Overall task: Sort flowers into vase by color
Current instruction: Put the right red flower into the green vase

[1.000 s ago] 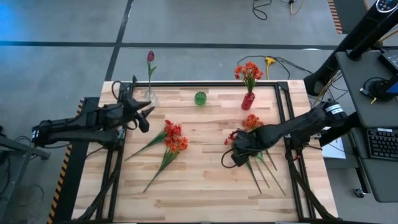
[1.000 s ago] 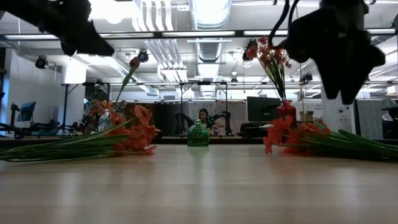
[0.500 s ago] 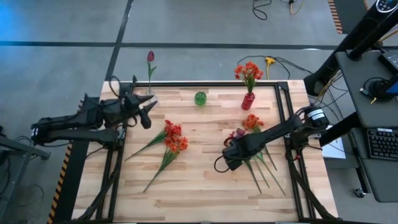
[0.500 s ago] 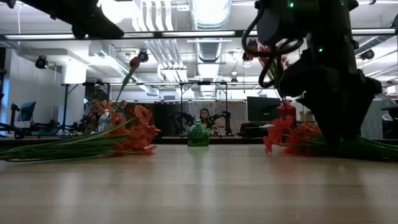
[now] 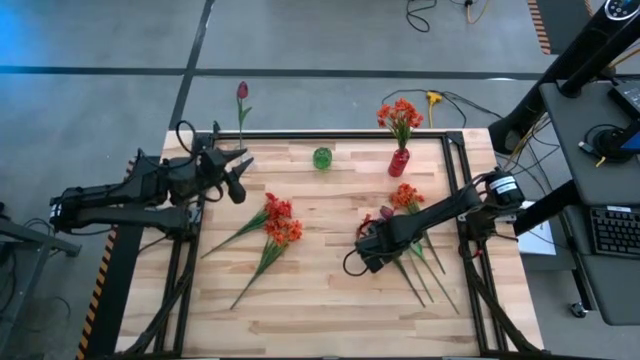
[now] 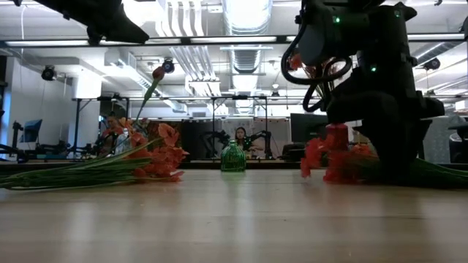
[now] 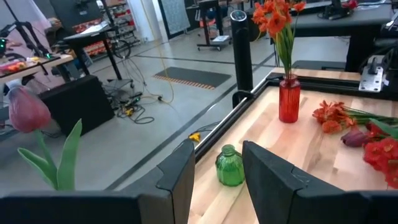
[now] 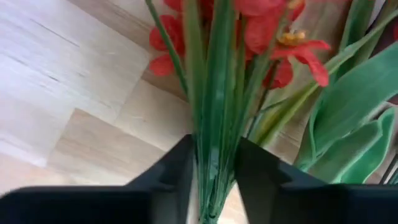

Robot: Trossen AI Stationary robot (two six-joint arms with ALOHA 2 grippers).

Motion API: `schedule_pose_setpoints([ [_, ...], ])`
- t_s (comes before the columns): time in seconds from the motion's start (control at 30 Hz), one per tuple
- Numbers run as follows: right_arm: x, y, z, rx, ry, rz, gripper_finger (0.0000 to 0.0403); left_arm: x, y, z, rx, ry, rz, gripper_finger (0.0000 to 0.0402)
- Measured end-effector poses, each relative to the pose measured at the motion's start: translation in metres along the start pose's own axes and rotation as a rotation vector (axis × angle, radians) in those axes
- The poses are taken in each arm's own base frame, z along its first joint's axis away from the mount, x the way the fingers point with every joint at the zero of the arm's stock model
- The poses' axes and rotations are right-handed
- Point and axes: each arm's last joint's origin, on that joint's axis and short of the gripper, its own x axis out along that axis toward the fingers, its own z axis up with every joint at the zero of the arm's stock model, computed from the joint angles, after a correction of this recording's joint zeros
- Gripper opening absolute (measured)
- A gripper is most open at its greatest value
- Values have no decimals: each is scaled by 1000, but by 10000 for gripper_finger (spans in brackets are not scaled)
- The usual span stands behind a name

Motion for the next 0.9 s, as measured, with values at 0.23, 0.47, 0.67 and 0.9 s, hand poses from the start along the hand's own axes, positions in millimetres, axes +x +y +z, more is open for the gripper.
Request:
schedule_pose_setpoints([
  [0.23, -14, -3, -2, -3, 0, 52, 16, 0, 0, -2, 4, 5, 0, 119],
  [0.47, -53, -18, -5, 1, -55, 194, 17, 1, -1, -3, 7, 10, -1, 119],
  [0.67, -85, -33, -5, -32, -195, 292, 17, 3, -2, -4, -3, 19, -2, 119],
  [0.9, -104, -40, -6, -179, -300, 376, 17, 1, -4, -4, -30, 18, -18, 119],
])
